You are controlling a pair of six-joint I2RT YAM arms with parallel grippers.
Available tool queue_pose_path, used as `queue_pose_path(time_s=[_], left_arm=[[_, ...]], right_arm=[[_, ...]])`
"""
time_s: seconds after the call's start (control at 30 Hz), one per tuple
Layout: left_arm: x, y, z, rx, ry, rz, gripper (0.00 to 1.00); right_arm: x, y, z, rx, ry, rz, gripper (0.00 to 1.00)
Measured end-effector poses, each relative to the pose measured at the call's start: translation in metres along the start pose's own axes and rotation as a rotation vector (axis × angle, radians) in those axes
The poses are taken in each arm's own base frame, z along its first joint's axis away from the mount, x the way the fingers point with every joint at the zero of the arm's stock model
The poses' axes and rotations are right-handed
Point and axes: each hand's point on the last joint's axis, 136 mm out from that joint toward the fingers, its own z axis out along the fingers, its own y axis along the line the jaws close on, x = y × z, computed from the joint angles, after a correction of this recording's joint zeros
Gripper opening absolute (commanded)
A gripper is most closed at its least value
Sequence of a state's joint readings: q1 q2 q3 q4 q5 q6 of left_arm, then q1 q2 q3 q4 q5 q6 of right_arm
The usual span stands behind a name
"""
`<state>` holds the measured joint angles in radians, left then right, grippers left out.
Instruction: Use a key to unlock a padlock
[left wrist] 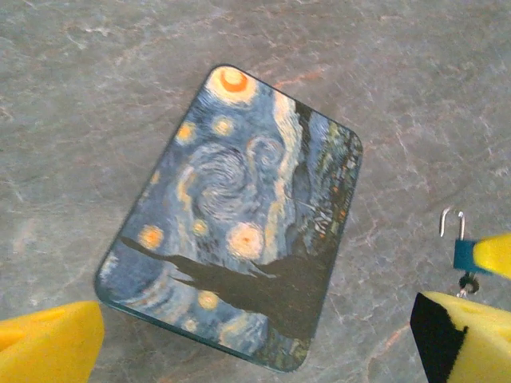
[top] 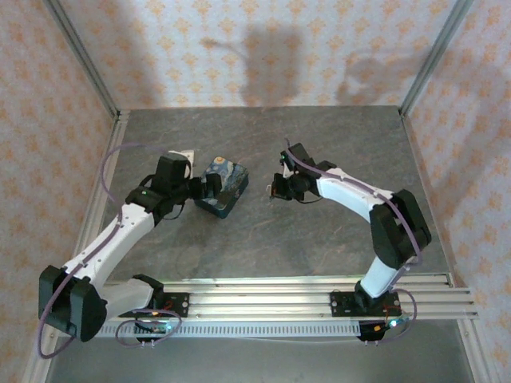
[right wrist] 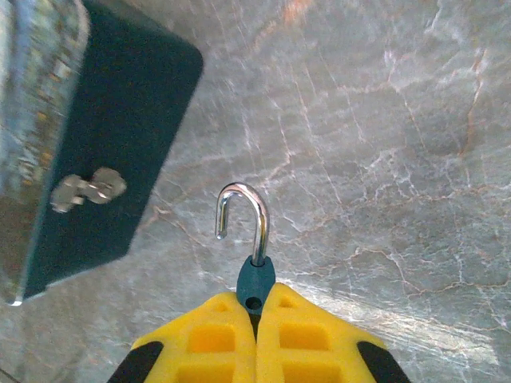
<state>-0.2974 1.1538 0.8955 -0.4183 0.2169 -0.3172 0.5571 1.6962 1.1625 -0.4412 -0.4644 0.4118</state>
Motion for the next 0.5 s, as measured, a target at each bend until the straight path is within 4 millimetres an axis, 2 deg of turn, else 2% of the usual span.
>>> queue_pose_path(time_s=[0.03,0.1,0.2,0.27,0.43,0.5], left_arm=[[-0.003,0.002,-0.001,-0.003,0.003,-0.002,1.0],[-0.007,0.009,-0.004,-0.015,0.007,-0.005,1.0],[-0.014,0.021,-0.01,-0.037,0.006,-0.012,1.0],[-0.018,0.029,-0.013,-0.055,0.002,-0.021,1.0],[-0.025,0.049,-0.02,-0.094,-0.017,-0.047,1.0],[-0.03,0.056,-0.023,-0.11,-0.028,-0.062,1.0]], right_arm=[[0.003,-0.003,0.005,0.005,0.015,-0.002,0.02],[0.006,-0.01,0.015,0.022,0.041,-0.004,0.12],[0.012,-0.021,0.024,0.055,0.072,-0.009,0.38],[0.014,-0.026,0.023,0.082,0.081,-0.017,0.49],[0.006,-0.033,0.012,0.154,0.062,-0.053,0.61],[-0.001,-0.034,-0.003,0.185,0.03,-0.072,0.66]])
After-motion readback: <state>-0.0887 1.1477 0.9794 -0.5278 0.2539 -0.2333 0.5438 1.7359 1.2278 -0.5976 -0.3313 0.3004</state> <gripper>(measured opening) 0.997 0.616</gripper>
